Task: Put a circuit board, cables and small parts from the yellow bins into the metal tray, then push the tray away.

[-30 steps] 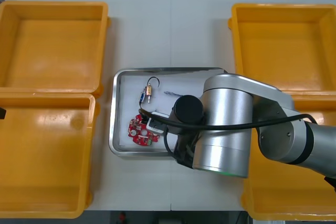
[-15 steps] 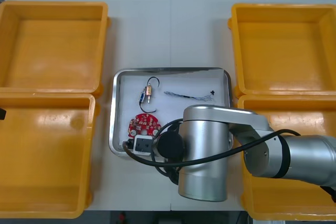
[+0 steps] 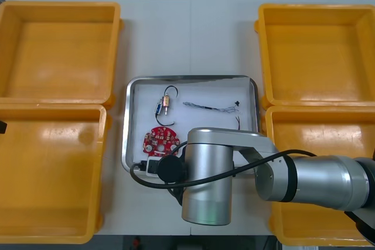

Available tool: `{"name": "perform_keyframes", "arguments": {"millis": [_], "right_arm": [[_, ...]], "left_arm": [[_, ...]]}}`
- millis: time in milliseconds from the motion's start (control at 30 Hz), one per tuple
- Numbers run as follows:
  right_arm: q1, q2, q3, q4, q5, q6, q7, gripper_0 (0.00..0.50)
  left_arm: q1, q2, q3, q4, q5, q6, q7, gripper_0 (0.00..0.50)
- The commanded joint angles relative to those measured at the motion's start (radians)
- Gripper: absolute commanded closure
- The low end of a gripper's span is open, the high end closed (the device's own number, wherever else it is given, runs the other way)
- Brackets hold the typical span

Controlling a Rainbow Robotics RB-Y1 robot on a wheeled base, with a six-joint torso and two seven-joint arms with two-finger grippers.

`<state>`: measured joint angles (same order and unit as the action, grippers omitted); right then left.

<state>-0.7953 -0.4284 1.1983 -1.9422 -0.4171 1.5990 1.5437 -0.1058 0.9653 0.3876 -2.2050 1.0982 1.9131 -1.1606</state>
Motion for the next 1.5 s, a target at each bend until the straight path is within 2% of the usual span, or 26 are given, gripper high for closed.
{"name": "perform_keyframes", "arguments": {"millis": [33,167,233,267,300,800,1067,1500], "right_arm": [[-0.032,0.028,0.02,-0.008,0.004,-0.008,0.039,0.0],[-0.032,0.028,0.024,-0.006,0.004,-0.007,0.039,0.0],[-0.032,0.027,0.026,-0.008,0.006,-0.002,0.039,0.275],[-0.032,0.028,0.026,-0.008,0.006,-0.002,0.039,0.357],[-0.032,0.028,0.026,-0.008,0.006,-0.001,0.038,0.493],[-0.067,0.039,0.037,-0.008,0.024,0.006,0.039,0.5],[-0.121,0.017,0.115,-0.006,0.11,0.007,0.027,0.5],[-0.206,0.03,0.113,0.062,0.158,0.013,0.029,0.5]], "left_arm": [[0.017,0.044,0.028,-0.029,0.008,0.007,-0.07,0.0],[0.017,0.044,0.028,-0.029,0.008,0.007,-0.07,0.0],[0.017,0.044,0.028,-0.029,0.008,0.007,-0.07,0.0],[0.017,0.044,0.028,-0.029,0.008,0.007,-0.07,0.0],[0.017,0.044,0.028,-0.029,0.008,0.007,-0.07,0.0],[0.017,0.044,0.028,-0.029,0.008,0.007,-0.07,0.0],[0.017,0.044,0.028,-0.029,0.008,0.007,-0.07,0.0],[0.017,0.044,0.028,-0.029,0.008,0.007,-0.07,0.0]]}}
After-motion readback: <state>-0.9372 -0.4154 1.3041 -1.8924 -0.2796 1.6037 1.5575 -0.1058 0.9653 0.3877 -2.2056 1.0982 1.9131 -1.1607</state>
